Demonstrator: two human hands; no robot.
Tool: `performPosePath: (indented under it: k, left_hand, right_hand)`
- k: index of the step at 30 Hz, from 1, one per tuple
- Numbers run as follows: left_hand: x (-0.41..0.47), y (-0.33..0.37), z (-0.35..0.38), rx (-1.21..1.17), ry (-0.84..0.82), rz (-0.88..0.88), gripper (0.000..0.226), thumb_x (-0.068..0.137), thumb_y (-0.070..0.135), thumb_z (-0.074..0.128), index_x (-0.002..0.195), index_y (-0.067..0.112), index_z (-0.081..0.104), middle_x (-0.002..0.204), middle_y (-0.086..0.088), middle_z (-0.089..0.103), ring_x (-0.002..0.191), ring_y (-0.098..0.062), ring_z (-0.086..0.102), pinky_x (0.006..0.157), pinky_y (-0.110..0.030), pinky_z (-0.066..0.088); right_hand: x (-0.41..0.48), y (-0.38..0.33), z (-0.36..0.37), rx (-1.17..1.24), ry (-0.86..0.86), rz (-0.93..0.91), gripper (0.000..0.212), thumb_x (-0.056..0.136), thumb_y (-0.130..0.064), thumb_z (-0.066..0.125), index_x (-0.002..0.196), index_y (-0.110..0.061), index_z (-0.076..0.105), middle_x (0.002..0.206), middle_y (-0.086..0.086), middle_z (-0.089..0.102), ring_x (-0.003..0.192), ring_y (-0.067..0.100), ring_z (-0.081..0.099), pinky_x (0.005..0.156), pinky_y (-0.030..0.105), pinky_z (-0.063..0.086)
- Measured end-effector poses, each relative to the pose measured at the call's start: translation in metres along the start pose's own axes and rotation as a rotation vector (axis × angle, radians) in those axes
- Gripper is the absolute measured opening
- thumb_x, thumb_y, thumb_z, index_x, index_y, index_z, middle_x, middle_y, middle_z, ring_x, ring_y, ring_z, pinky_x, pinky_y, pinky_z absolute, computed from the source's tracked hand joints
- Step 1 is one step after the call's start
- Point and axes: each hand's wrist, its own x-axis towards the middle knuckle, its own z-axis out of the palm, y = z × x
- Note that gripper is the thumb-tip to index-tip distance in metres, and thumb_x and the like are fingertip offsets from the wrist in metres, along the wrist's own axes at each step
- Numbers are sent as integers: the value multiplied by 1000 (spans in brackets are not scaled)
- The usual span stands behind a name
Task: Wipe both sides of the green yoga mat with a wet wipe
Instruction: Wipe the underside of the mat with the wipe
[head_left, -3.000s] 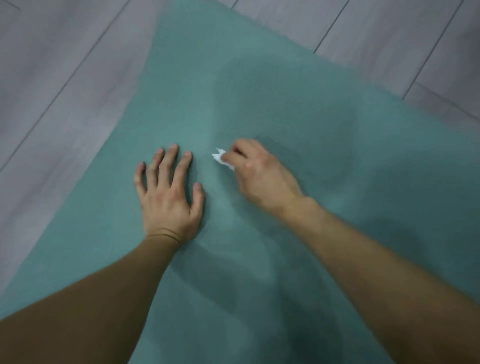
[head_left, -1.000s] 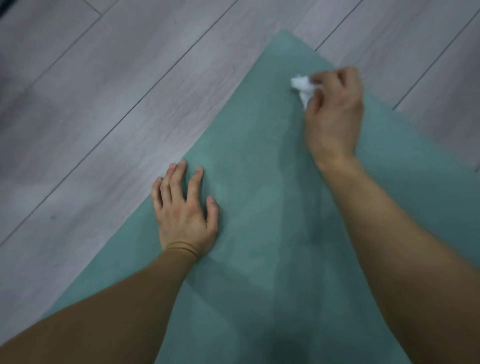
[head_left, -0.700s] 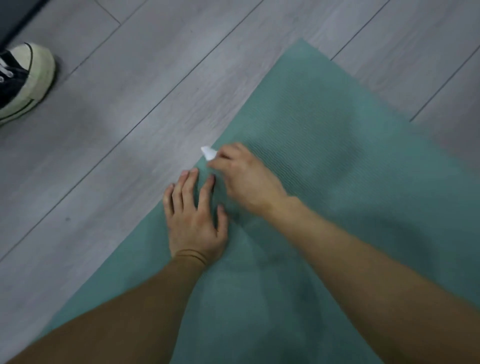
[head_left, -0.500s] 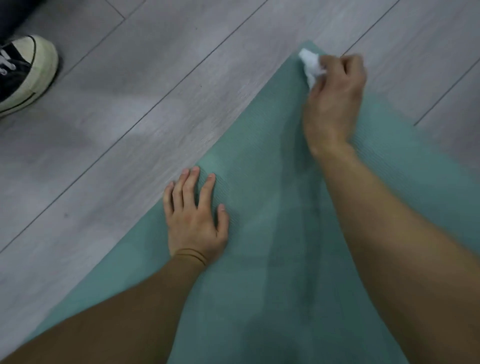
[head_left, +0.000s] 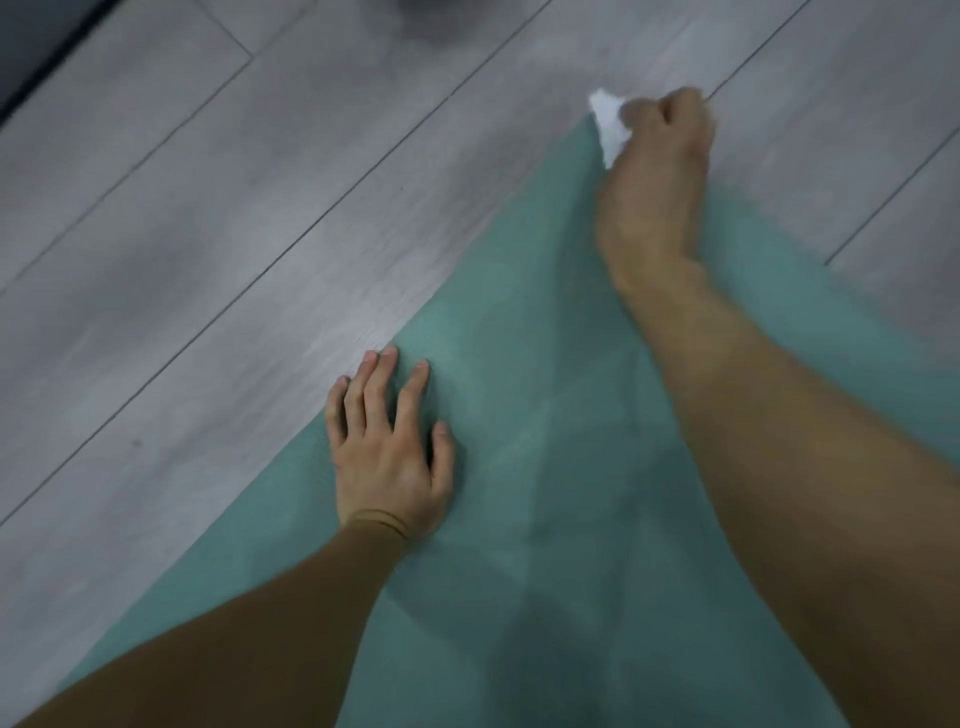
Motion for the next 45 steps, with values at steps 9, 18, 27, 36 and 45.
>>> performPosePath:
  k: [9,18,27,36,45]
  left_hand:
    - [-1,-1,2,15,-15,-9,61,96,36,56,151,10,54,163,-18,39,156,-37,29,126,-61,20]
    - [-3,-2,4,31,-37,-16,61,97,39,51,152,14,52,164,-15,38,156,-35,28,127,-59,18]
    - [-1,-3,7,11,25,-10,57,94,41,55,147,19,54,159,-11,41,151,-34,34,123,-58,24]
    - [-10,8,5,211,134,209,33,100,30,51,127,17,65,125,-11,63,113,-37,54,102,-51,41]
    - [-193,197,28,-76,52,366,25,98,27,60,120,18,69,124,-6,65,112,-35,57,98,-48,44]
  right_hand:
    - [-84,-20,11,96,-310,-610,35,93,-6,53,121,-3,72,103,23,64,95,42,63,77,46,58]
    - [-111,-29,8,66,-453,-364,39,96,0,46,130,-1,64,121,20,56,112,39,53,90,51,52]
    - [-197,30,-64,11,-377,-444,58,81,0,41,135,-6,61,108,13,58,101,35,56,75,45,51]
    - [-281,174,-164,-54,-264,-371,50,79,15,63,121,-11,71,104,9,51,98,30,51,66,45,55]
    - [-423,306,-226,75,-75,-221,33,90,1,46,105,-3,75,110,19,63,101,38,63,87,45,57]
